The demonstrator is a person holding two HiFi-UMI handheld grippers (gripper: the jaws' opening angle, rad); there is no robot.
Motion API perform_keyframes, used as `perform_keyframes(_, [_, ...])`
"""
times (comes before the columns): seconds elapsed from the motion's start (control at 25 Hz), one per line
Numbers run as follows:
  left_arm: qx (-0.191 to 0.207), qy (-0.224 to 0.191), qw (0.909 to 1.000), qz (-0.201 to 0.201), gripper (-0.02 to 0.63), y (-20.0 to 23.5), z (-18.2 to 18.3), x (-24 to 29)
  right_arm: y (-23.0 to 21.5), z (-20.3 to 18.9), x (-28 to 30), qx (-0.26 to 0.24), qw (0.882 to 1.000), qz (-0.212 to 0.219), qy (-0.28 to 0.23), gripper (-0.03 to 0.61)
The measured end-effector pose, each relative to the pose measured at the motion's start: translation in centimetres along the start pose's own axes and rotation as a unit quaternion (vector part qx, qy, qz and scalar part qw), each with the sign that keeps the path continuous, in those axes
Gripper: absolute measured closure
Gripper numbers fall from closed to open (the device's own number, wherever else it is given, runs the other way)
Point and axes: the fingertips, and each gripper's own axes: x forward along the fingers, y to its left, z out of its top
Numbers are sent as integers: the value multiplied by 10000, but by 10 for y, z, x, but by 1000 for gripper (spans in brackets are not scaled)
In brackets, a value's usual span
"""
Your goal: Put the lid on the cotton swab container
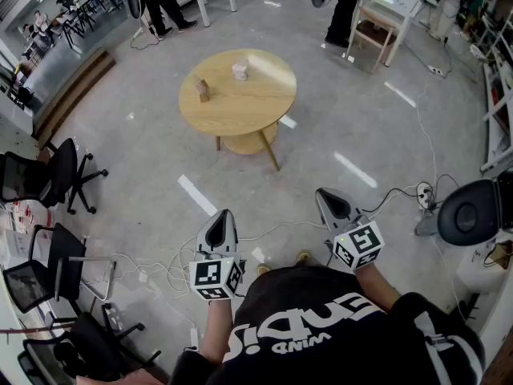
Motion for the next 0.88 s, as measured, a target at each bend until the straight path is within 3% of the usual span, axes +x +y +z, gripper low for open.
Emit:
perform_keyframes(0.56, [-24, 53, 9999, -131, 604, 13, -4, -4, 26, -4, 12, 39, 9999, 104, 12, 577])
perform_keyframes(0.88, [102, 56, 9994, -335, 604, 33, -11, -7, 42, -3, 21, -10, 9998, -140, -170, 577])
